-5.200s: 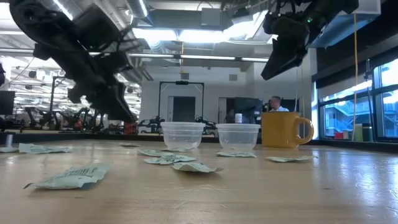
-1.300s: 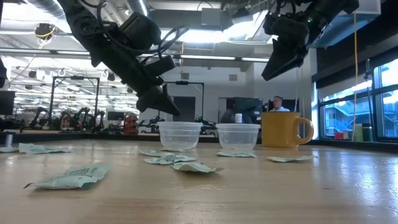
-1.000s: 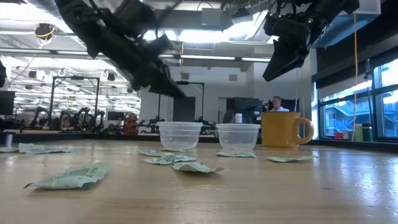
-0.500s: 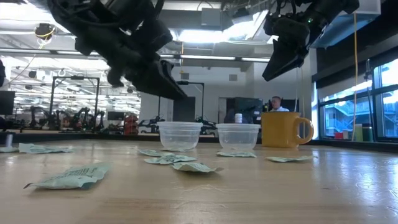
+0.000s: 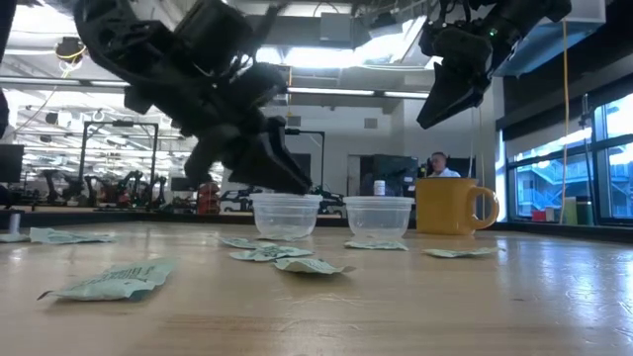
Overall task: Pick and place Stevia / Truvia into bins
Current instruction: Put the stevia packet into the left transparent container
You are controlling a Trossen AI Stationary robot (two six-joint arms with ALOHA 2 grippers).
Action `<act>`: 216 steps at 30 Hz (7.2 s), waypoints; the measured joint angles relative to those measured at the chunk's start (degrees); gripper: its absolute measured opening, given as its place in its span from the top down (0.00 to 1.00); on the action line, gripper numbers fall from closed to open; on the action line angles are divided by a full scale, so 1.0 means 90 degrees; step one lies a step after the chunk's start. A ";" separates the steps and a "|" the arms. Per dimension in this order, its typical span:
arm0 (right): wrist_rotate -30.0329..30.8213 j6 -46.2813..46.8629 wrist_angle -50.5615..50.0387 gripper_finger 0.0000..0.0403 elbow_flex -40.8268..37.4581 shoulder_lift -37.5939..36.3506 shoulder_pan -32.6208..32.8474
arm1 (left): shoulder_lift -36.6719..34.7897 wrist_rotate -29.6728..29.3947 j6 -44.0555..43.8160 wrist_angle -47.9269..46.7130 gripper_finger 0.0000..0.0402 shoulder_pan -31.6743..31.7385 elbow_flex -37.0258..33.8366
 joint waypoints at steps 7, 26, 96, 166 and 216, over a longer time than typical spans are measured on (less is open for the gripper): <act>0.0000 0.0000 0.0002 0.66 0.0000 0.0000 0.0002 | 0.0606 -0.0047 0.0000 -0.0478 0.75 -0.0002 0.0471; 0.0000 -0.0020 -0.0027 0.66 0.0000 0.0000 0.0000 | 0.0709 -0.0028 -0.0617 -0.1779 0.84 0.0007 0.0805; 0.0000 -0.0020 -0.0119 0.66 0.0004 0.0002 0.0002 | -0.1324 0.0765 -0.0988 -0.3616 1.00 0.0544 0.1388; 0.0000 0.0070 -0.0117 0.66 0.0002 0.0000 0.0001 | 0.0080 0.0969 -0.0773 -0.4572 0.85 -0.0359 0.1509; -0.0170 -0.0516 0.1283 0.66 0.0000 0.1154 0.1244 | -0.0754 0.1163 -0.0225 -0.4101 0.99 0.1977 0.1497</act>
